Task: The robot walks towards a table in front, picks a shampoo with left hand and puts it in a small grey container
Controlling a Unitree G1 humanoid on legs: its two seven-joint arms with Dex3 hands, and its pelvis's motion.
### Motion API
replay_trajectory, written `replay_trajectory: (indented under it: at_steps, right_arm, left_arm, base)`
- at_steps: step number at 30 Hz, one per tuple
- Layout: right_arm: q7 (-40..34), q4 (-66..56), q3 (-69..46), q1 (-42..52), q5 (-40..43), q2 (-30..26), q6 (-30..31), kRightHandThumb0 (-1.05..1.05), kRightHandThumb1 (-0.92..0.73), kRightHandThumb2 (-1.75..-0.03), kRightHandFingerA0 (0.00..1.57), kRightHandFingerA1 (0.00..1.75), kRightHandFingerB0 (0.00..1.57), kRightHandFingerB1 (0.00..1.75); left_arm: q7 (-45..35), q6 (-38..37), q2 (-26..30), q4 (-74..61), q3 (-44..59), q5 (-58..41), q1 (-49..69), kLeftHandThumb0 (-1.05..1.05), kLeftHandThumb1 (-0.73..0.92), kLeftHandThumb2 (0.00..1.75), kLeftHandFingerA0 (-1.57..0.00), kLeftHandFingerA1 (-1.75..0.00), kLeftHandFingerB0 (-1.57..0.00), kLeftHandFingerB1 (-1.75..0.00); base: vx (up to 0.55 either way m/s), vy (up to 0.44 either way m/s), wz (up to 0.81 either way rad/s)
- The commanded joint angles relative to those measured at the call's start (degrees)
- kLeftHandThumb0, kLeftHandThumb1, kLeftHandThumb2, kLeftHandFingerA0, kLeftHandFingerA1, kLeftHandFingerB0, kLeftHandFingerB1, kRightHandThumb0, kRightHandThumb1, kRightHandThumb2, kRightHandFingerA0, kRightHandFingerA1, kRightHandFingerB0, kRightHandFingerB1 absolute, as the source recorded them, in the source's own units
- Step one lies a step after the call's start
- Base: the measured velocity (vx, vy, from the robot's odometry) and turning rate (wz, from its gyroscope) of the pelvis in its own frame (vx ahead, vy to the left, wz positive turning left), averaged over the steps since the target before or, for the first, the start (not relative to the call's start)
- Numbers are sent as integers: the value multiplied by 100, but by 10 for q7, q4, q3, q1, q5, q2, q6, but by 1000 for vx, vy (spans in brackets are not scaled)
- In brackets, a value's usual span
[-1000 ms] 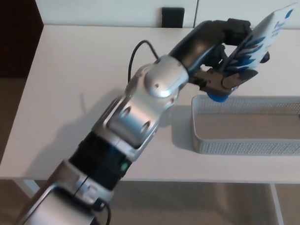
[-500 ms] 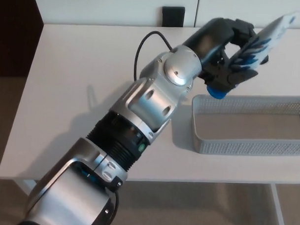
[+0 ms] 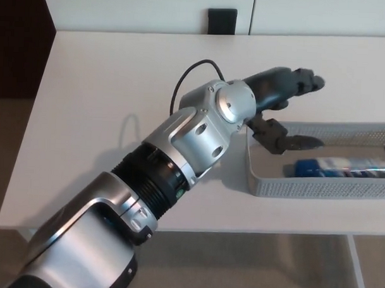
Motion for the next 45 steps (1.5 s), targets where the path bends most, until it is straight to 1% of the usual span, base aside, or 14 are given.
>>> replay_trajectory:
  at_steps: [1, 2, 5, 6, 10, 14, 17, 22, 23, 26, 28, 37, 38, 45]
  right_arm:
    - [-3, 0, -3, -4, 3, -1, 3, -28, -71, -61, 71, 46, 58, 42]
    - [-4, 1, 0, -5, 0, -1, 5, -29, -71, -60, 72, 46, 59, 41]
    - [-6, 1, 2, -5, -2, -2, 7, -30, -70, -60, 73, 47, 59, 41]
    - [-6, 1, 3, -3, -2, -1, 6, -30, -70, -60, 71, 46, 58, 41]
    - [-3, 1, -2, 0, 3, -3, 1, -29, -69, -60, 69, 45, 58, 41]
    - [-1, 1, -8, -2, 8, -5, 5, -30, -69, -60, 71, 46, 58, 41]
    - [2, 1, -3, -2, 2, -6, 5, -30, -69, -59, 69, 45, 57, 40]
    - [-1, 3, 5, 18, -5, -6, 5, -30, -69, -60, 67, 45, 57, 40]
    - [-1, 4, 4, 20, -4, -6, 4, -30, -70, -60, 67, 45, 56, 40]
    - [-1, 3, 4, 24, -4, -7, 2, -30, -70, -60, 71, 47, 57, 41]
    - [-2, 4, 8, 23, -8, -11, 3, -31, -69, -60, 71, 46, 56, 40]
    - [1, 9, 19, 36, -15, -10, 13, -33, -69, -59, 76, 48, 58, 40]
    - [1, 11, 17, 40, -13, -9, 15, -29, -70, -60, 69, 47, 56, 40]
    - [-1, 13, 17, 58, -10, -9, 13, -32, -69, -59, 76, 48, 58, 41]
  left_arm:
    - [-61, 14, 15, 1, -3, 9, -7, -105, 61, 71, -8, -28, 0, -6]
    - [-60, 17, 14, -1, 1, 8, -3, -105, 63, 60, -11, -30, 0, -4]
    - [-66, 14, 20, -6, 4, 10, -1, -105, 61, 72, -5, -26, 0, -6]
    - [-67, 18, 23, -14, 6, 10, 0, -88, 46, 95, -6, -15, 0, 0]
    - [-73, 17, 40, -61, 27, 3, 5, -89, 47, 94, 0, -9, 0, 0]
    - [-93, 64, 72, -203, 63, -13, 18, -89, 52, 92, -14, -19, 0, 0]
    - [-102, 27, 125, -363, 74, -7, 65, -91, 53, 94, -9, -3, -6, -1]
    - [-146, 18, 186, -630, 144, -95, 205, -81, 47, 91, -5, -17, -5, -12]
    - [-155, 18, 200, -670, 157, -108, 229, -94, 58, 62, -3, -29, 0, -26]
    - [-189, 25, 253, -789, 213, -143, 316, -88, 48, 88, -17, -42, -7, -25]
    - [-210, 6, 285, -861, 271, -172, 423, -88, 49, 86, -21, -42, -4, -30]
    - [-315, -200, 256, -772, 477, -294, 914, -80, 48, 83, -38, -50, -17, -39]
    - [-344, -214, 243, -718, 502, -321, 950, -81, 60, 59, -46, -42, -27, -29]
    - [-346, -395, 219, -473, 577, -290, 1092, -74, 63, 60, -51, -40, -38, -32]
  base:
    - [0, 0, 0]
    - [0, 0, 0]
    - [0, 0, 0]
    - [0, 0, 0]
    - [0, 0, 0]
    - [0, 0, 0]
    - [0, 0, 0]
    - [0, 0, 0]
    - [0, 0, 0]
    - [0, 0, 0]
    - [0, 0, 0]
    - [0, 0, 0]
    - [0, 0, 0]
    - [0, 0, 0]
